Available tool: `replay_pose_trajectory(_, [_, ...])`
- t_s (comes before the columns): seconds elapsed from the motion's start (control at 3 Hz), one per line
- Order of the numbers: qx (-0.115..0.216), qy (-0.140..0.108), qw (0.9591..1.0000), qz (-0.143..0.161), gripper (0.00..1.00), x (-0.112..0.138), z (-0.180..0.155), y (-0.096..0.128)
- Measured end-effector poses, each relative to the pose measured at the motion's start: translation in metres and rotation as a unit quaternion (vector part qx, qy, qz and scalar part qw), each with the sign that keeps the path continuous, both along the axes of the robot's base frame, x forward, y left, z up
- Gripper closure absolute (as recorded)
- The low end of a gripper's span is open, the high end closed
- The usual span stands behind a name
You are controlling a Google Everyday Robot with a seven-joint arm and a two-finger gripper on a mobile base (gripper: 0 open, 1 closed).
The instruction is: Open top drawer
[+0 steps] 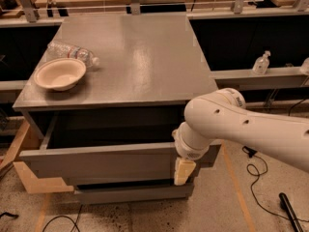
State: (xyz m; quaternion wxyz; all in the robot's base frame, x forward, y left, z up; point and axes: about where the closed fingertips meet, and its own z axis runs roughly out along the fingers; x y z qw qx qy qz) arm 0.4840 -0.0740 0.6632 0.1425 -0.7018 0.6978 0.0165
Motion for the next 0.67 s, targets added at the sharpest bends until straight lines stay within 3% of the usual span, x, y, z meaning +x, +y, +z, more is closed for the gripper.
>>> replay_pose_trajectory(0.67, [-0.011,0.032,0.9979,-0.056,0.64,-0.049,-0.002,-0.034])
